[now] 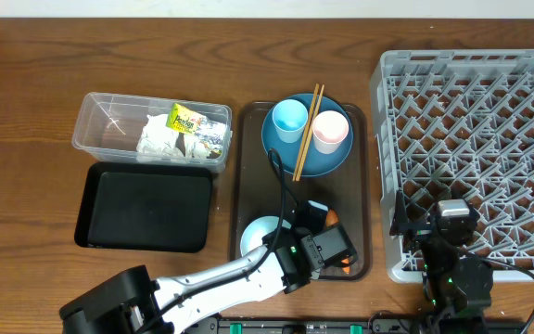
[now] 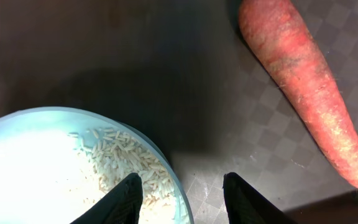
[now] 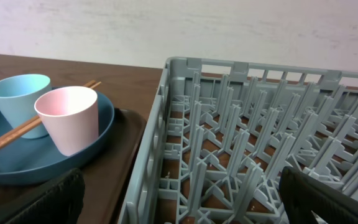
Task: Sort waste into correct bins and load items into the dishwasher rack
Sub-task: 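Lower the left gripper and grip the rim of the rice bowl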
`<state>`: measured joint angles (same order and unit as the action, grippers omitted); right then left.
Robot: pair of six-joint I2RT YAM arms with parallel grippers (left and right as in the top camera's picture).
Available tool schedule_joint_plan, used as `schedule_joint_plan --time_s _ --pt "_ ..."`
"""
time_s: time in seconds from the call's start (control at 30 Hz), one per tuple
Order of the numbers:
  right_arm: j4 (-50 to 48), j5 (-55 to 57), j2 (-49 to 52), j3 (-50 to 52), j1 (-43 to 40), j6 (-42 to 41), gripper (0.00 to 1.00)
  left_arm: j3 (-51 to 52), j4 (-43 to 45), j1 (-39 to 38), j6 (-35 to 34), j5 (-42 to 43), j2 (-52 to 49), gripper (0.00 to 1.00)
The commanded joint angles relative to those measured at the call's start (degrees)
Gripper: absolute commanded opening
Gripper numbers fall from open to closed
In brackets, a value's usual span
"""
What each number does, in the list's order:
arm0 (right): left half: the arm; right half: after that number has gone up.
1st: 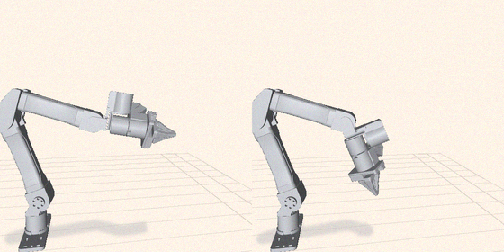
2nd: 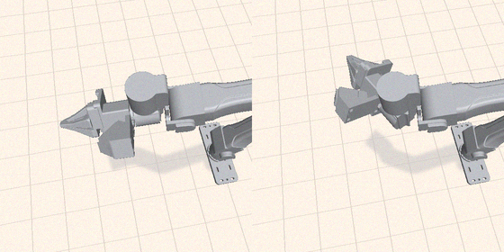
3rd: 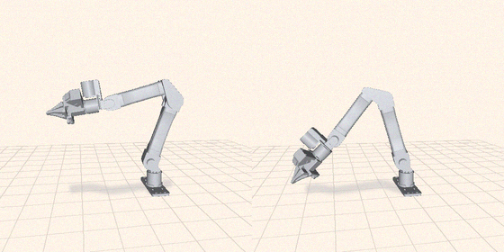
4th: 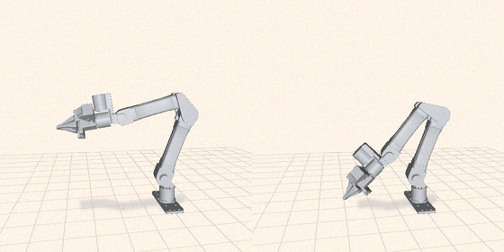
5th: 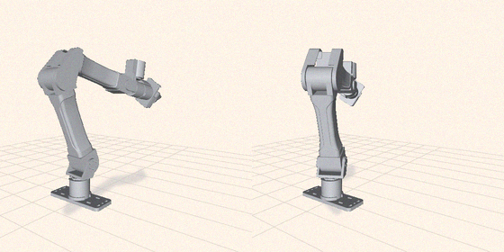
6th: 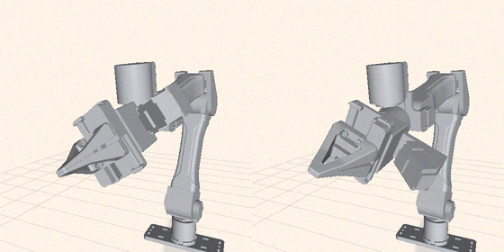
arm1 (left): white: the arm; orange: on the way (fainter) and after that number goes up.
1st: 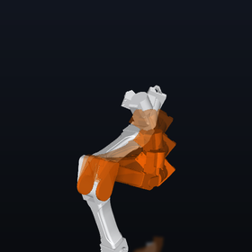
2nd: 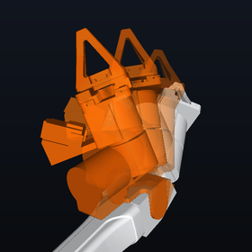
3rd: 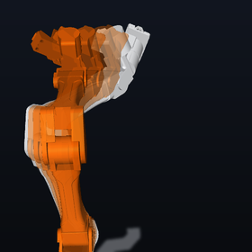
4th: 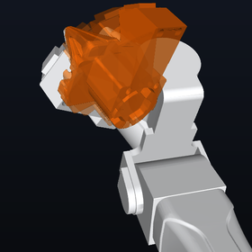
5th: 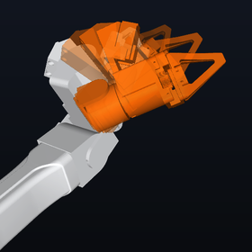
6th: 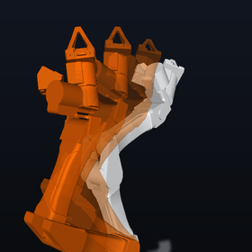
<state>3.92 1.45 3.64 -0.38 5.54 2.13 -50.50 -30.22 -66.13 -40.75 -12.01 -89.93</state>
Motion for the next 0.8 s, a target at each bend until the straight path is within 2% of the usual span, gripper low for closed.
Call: schedule_joint_plan --time_s 0.0,0.3,0.4,0.5,0.77 --pt "0.2 0.0 0.02 0.07 0.44 0.26 0.99 -0.35 -0.02 -0.17 -0.5 -2.05 -0.7 0.46" --pt "0.2 0.0 0.02 0.07 0.44 0.26 0.99 -0.33 -0.83 -0.17 -0.87 -1.2 -0.7 0.44" --pt "0.2 0.0 0.02 0.07 0.44 0.26 0.99 -0.35 -0.94 -0.17 -0.94 1.07 -0.68 0.49" --pt "0.2 0.0 0.02 0.07 0.44 0.26 0.99 -0.35 -0.63 -0.17 -0.96 1.01 -0.68 0.49" --pt "0.2 0.0 0.02 0.07 0.44 0.26 0.99 -0.31 -0.37 -0.17 -1.38 1.01 -0.74 0.44"
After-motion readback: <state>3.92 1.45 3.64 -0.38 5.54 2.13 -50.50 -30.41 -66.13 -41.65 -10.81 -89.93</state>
